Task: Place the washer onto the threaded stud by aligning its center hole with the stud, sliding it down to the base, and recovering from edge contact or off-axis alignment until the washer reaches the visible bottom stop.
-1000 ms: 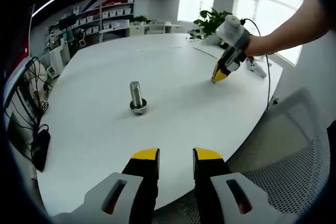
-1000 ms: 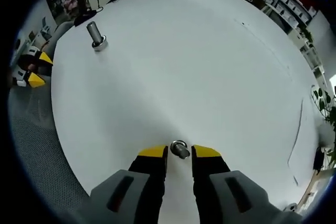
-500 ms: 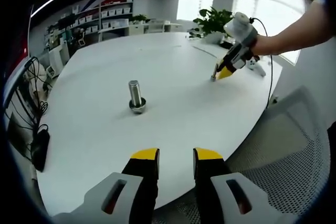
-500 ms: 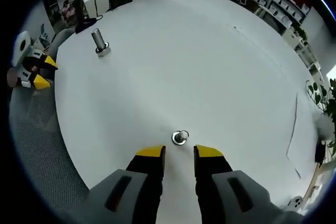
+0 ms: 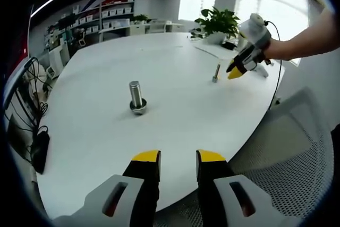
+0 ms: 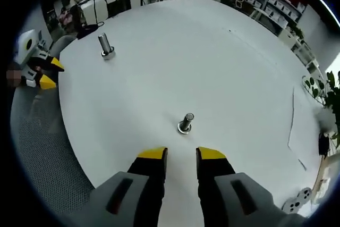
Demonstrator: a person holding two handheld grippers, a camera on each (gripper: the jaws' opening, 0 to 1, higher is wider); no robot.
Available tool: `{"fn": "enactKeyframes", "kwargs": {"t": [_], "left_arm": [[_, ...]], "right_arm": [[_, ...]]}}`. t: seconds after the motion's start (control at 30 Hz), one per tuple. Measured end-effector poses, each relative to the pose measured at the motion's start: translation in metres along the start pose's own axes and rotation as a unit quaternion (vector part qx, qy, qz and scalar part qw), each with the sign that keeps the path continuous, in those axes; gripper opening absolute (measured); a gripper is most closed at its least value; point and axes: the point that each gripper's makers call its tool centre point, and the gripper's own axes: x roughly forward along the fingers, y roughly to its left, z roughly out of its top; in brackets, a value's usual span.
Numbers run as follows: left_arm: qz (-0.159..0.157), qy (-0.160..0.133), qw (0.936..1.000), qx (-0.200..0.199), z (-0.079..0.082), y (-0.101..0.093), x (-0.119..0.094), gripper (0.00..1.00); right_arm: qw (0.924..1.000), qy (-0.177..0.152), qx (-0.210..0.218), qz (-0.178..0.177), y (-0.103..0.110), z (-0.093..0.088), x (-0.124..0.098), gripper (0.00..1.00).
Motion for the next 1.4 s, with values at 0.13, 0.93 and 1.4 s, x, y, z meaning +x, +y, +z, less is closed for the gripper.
{"fn": "enactKeyframes", "kwargs": {"t": [0.13, 0.93, 1.4], "left_arm": [[0.000, -0.002, 1.0000, 0.000, 0.001, 0.000, 0.000, 0.25], [-0.010, -0.005, 0.9999, -0.004, 0.002, -0.003, -0.001, 0.25], [-0.018, 0.003, 0.9998, -0.005, -0.001, -0.005, 0.000, 0.25]], "right_arm": [[0.9998, -0.016, 0.015, -0.003, 0.002, 0.002, -0.005, 0.25], [0.9840, -0.129, 0.121, -0.024, 0.024, 0.002, -0.044, 0.32], [0.9726, -0.148, 0.178, -0.024, 0.041, -0.013, -0.049, 0.33]]}}
